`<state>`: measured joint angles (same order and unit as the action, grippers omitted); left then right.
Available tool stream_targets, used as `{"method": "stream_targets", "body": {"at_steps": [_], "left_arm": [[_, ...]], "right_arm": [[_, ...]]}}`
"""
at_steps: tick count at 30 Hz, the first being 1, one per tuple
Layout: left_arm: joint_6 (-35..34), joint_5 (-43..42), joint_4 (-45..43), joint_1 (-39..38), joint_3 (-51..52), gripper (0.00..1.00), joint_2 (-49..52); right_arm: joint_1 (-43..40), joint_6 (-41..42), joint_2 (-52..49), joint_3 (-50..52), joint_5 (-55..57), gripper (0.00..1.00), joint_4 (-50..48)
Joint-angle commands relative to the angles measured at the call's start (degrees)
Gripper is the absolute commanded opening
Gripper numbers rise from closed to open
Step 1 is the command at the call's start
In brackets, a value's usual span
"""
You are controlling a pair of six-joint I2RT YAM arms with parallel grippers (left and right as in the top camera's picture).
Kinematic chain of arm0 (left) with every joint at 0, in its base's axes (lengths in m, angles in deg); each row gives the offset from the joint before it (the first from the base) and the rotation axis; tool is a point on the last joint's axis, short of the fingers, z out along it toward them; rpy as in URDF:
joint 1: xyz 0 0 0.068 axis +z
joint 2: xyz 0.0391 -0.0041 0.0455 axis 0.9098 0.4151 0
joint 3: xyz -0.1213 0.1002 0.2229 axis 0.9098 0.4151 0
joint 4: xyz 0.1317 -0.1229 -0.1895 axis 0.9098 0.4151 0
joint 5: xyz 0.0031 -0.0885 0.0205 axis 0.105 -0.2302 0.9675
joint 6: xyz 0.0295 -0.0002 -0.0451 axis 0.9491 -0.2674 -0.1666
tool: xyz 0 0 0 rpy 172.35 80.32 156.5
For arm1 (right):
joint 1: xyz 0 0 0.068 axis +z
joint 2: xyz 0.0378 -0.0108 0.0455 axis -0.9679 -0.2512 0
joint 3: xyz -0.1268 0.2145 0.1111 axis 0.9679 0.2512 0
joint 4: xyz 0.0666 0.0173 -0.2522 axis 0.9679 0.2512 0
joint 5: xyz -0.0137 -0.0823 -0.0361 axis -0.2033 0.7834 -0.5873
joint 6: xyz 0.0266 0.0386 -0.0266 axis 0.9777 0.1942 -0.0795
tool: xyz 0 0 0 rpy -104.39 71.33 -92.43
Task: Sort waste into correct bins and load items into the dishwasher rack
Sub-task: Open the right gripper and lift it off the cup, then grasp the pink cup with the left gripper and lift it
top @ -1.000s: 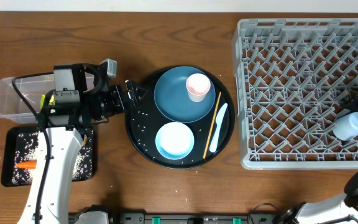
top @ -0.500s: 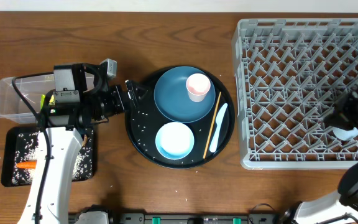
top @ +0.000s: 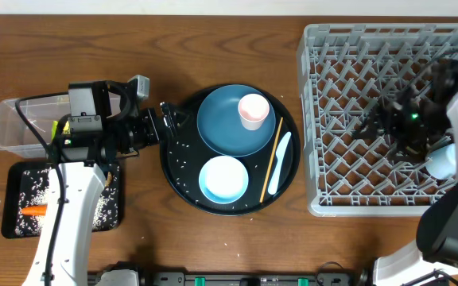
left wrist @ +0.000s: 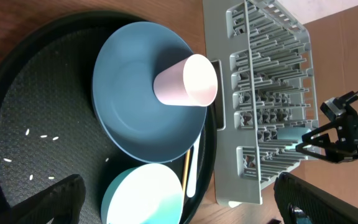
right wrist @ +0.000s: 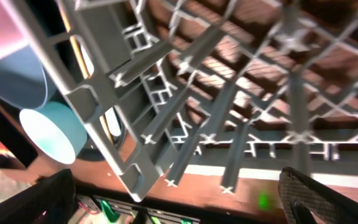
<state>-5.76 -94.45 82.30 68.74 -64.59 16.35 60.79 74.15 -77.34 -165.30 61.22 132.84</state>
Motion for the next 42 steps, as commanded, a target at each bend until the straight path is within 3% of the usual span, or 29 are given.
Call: {"method": "stream_targets", "body": {"at_steps": [1, 18, 22, 29, 33, 37, 42], "left_arm": [[0.5, 0.3, 0.0, 0.2, -0.4, 0.98, -0.6], [-1.2, 1.4, -5.4, 0.2, -0.4, 0.98, -0.6], [-1.2, 1.1, -5.6, -0.2, -0.4, 0.98, -0.5], [-1.8, 1.4, -11.5, -9.7, -0.4, 0.98, 2.9], [-10.4, 8.7, -18.3, -15.2, -0.4, 1.00, 6.9], [-15.3, 16.2, -23.5, -19.5, -0.4, 0.73, 11.8], [-22.3, 22.9, -29.5, -23.3, -0.4, 0.69, 17.7]], "right_arm": [[2.4, -1.2, 1.4, 0.1, 1.5, 0.97, 0.2], [5.7, -0.5, 1.4, 0.1, 1.6, 0.97, 0.3], [5.7, -0.5, 1.4, 0.1, 1.6, 0.88, 0.5], [5.7, -0.5, 1.4, 0.1, 1.5, 0.87, 0.3], [5.7, -0.5, 1.4, 0.1, 1.5, 0.87, 0.3], [5.7, -0.5, 1.4, 0.1, 1.5, 0.87, 0.5], [5.7, -0.5, 1.4, 0.1, 1.7, 0.87, 0.5]]}}
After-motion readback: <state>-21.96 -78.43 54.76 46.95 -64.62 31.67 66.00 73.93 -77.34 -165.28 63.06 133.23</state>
